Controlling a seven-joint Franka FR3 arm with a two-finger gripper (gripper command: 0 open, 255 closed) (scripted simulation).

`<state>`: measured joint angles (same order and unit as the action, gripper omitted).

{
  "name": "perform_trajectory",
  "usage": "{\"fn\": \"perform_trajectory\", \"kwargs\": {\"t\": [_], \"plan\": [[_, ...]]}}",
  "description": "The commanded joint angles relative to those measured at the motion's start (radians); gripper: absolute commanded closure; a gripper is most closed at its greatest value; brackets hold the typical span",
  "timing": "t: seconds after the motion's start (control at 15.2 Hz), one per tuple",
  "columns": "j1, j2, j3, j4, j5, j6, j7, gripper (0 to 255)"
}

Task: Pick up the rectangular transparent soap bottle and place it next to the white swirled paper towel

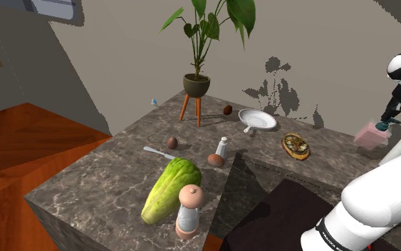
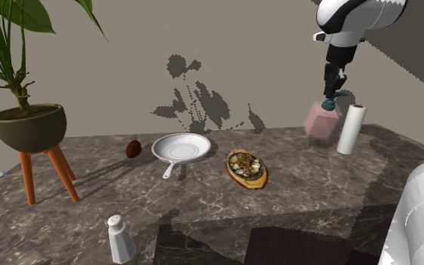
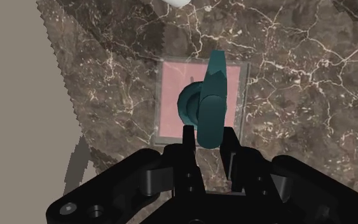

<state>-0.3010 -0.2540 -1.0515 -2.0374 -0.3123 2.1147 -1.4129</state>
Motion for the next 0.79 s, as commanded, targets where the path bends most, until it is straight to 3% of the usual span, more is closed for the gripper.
{"fn": "perform_trajectory", "kwargs": {"t": [0.0, 0.73], "plan": [[-0.001, 0.002, -0.008, -0.025, -0.002, 0.028, -0.001, 255], [0.031, 0.077, -0.083, -0.131, 0.049, 0.188, -0.033, 255]]}}
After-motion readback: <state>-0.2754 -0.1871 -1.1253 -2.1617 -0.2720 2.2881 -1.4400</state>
